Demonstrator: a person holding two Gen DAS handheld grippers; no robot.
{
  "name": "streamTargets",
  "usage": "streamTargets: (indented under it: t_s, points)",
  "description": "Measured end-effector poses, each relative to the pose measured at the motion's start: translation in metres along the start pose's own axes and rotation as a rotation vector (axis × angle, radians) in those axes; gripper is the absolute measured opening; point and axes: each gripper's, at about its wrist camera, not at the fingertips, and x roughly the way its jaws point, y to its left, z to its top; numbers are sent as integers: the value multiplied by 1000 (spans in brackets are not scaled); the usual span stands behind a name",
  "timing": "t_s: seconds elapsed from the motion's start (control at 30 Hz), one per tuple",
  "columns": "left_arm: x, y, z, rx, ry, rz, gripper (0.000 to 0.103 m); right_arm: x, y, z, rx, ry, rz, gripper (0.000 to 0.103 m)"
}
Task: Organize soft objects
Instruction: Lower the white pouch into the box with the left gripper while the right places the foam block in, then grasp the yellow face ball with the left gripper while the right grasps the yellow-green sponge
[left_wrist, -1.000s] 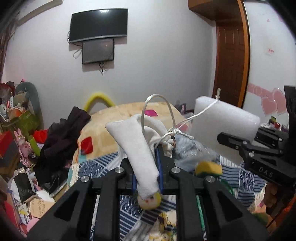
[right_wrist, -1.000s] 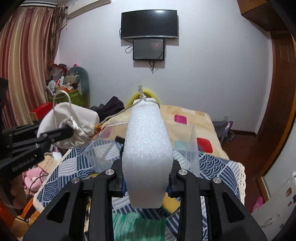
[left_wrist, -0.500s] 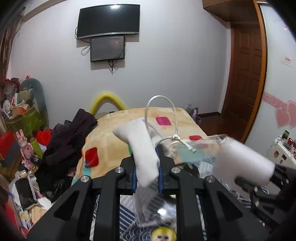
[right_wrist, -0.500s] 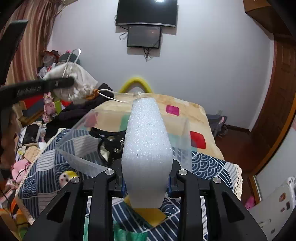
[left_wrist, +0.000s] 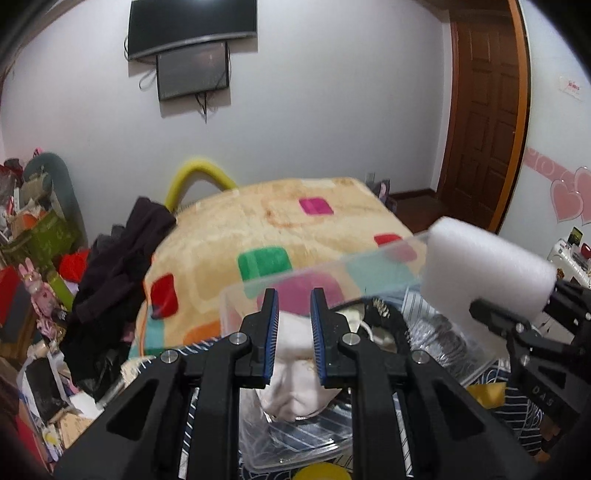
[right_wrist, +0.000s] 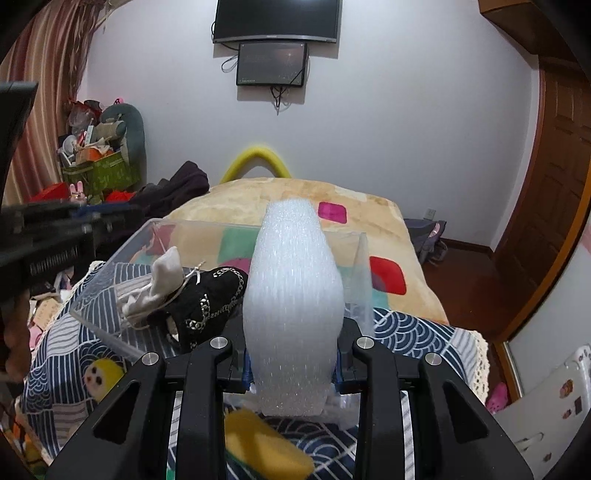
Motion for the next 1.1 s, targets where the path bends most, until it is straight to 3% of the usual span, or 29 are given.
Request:
streamTargets:
  t_s: [0.13, 0.2, 0.23, 0.27, 0.33, 0.67, 0.97, 1.1]
  points:
    - [15, 0, -10, -20, 47, -8, 18, 11, 5, 0, -4, 40, 8, 27]
    - [17, -1, -13, -21, 51, -6, 25, 15, 8, -1, -9, 66, 5, 30]
    - [18, -1, -15, -23, 54, -5, 35, 15, 9, -1, -8, 76, 8, 41]
    - [18, -1, -16, -25, 58, -10, 43, 14, 9, -1, -4, 82, 13, 58]
    - [17, 0, -18, -29, 63, -15, 52, 8, 7, -2, 2, 63, 7, 75]
    - [-20, -3, -18, -35, -1, -15, 88, -36, 0, -2, -1, -14, 2, 84]
    - [-62, -6, -33, -25, -54, -6, 97, -61, 4, -10, 3, -69, -5, 89]
    - [-71, 0, -49, -40, -32, -7, 97, -61, 2, -22, 18, -50, -1, 89]
